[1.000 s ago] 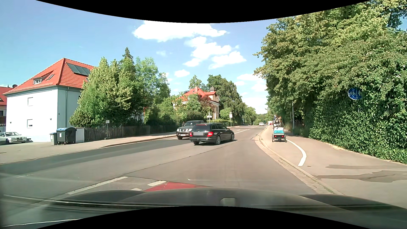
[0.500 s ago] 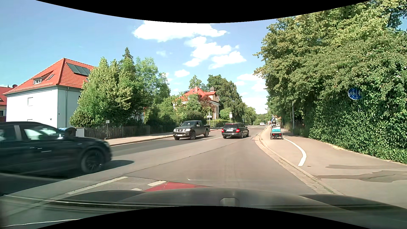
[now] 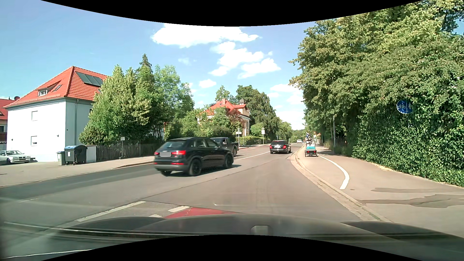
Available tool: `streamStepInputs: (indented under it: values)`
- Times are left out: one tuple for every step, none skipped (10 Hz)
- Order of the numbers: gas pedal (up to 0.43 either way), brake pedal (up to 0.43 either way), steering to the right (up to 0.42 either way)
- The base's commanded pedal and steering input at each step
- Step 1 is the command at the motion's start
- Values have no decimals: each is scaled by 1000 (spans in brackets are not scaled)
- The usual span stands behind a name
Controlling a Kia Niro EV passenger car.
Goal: Follow the waypoints while adhering to traffic rules and regulations
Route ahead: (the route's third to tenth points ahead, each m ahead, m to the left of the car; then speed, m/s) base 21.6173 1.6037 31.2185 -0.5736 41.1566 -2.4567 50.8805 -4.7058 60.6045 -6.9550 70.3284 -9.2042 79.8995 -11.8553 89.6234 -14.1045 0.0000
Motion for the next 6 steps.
streamStepInputs:
  values:
    - [0, 634, 33]
    - [0, 634, 33]
    - [0, 634, 33]
    - [0, 640, 33]
    - [0, 634, 33]
    - [0, 640, 32]
